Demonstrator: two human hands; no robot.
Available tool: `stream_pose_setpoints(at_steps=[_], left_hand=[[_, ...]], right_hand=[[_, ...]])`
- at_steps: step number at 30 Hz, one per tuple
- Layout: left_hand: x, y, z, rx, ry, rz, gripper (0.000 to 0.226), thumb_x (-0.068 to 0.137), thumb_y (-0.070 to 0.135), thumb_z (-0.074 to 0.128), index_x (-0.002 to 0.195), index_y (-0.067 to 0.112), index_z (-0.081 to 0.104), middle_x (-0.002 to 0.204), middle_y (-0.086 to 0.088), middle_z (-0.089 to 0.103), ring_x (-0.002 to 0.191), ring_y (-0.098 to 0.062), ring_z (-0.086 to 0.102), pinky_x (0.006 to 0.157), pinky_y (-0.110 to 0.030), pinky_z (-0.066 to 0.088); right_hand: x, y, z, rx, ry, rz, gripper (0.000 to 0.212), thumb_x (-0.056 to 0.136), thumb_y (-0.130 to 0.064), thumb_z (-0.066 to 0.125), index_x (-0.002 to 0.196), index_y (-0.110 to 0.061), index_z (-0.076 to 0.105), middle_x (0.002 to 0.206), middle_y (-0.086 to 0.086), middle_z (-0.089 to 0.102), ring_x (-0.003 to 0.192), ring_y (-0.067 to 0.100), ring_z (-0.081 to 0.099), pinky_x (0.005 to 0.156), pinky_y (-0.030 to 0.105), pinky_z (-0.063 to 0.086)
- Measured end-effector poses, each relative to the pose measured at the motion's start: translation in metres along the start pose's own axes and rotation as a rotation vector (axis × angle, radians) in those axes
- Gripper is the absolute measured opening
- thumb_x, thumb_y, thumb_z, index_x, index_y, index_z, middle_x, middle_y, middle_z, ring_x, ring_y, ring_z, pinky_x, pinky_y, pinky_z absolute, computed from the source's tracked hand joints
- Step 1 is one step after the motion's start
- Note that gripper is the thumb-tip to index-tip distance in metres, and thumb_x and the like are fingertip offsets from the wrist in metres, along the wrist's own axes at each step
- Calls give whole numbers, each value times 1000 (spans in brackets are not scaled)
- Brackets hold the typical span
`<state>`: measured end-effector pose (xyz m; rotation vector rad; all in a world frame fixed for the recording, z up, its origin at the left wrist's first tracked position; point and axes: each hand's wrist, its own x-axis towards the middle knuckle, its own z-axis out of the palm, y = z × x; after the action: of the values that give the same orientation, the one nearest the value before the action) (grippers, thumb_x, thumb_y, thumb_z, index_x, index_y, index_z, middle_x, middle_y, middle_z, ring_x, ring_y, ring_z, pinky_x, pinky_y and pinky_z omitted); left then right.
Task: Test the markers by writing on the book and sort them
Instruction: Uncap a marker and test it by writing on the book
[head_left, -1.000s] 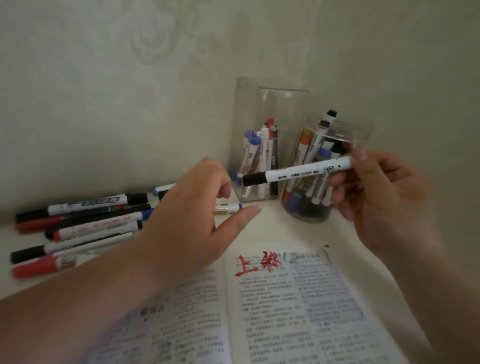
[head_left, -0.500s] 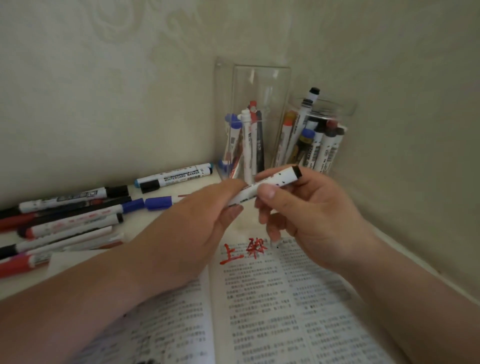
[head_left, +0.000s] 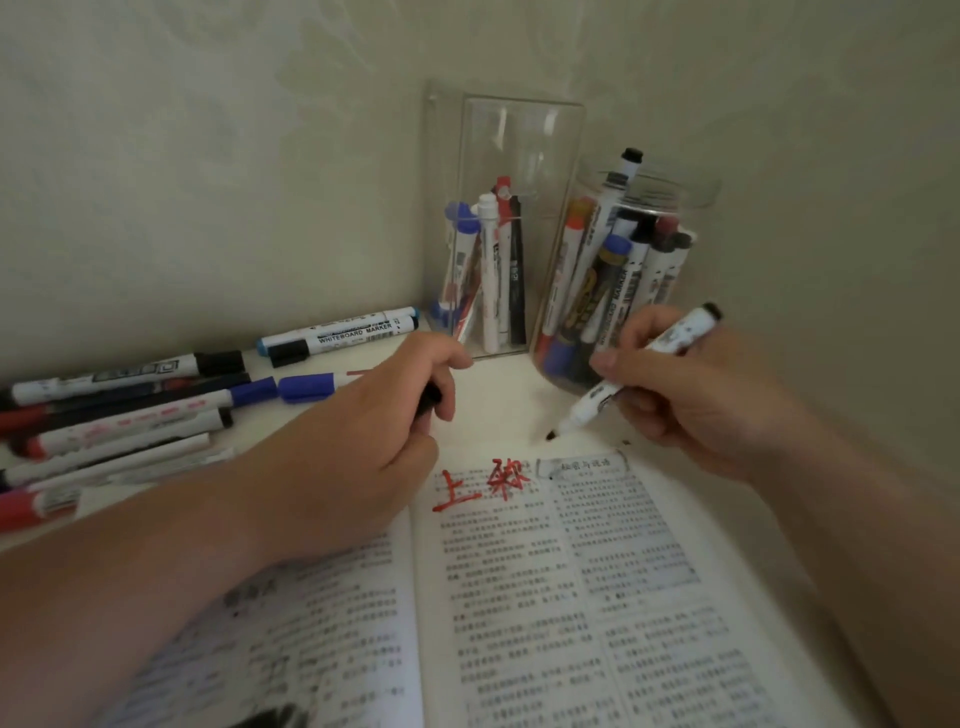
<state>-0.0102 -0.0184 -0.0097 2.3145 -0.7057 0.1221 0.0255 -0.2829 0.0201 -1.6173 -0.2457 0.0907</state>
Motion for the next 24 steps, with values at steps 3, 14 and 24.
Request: stream_pose_setpoints(at_steps=[3, 14, 24], left_hand=[[2, -2, 5, 41, -10, 2, 37, 91, 20, 30, 119, 44, 32, 103, 21, 50, 96, -9, 56, 79, -24, 45], [5, 1, 3, 9, 28, -8, 36, 88, 35, 71, 107, 51, 47, 110, 31, 60, 101, 9, 63, 89, -18, 53], [8, -8, -1, 286, -12, 213, 27, 90, 47, 62, 111, 34, 73, 96, 35, 57, 100, 11, 55, 89, 0, 35]], right_hand=[[-1, 8, -1, -23, -215, 214, 15, 78, -11, 66, 85, -1, 75, 72, 32, 67, 54, 34, 67, 43, 30, 52], [-1, 16, 9, -205, -197, 132, 14, 71, -6, 74, 79, 0, 65, 55, 16, 47, 47, 25, 44, 44, 30, 53], [-6, 11, 15, -361, -179, 139, 16, 86, -3, 75, 77, 4, 64, 54, 13, 55, 48, 21, 53, 49, 29, 53]])
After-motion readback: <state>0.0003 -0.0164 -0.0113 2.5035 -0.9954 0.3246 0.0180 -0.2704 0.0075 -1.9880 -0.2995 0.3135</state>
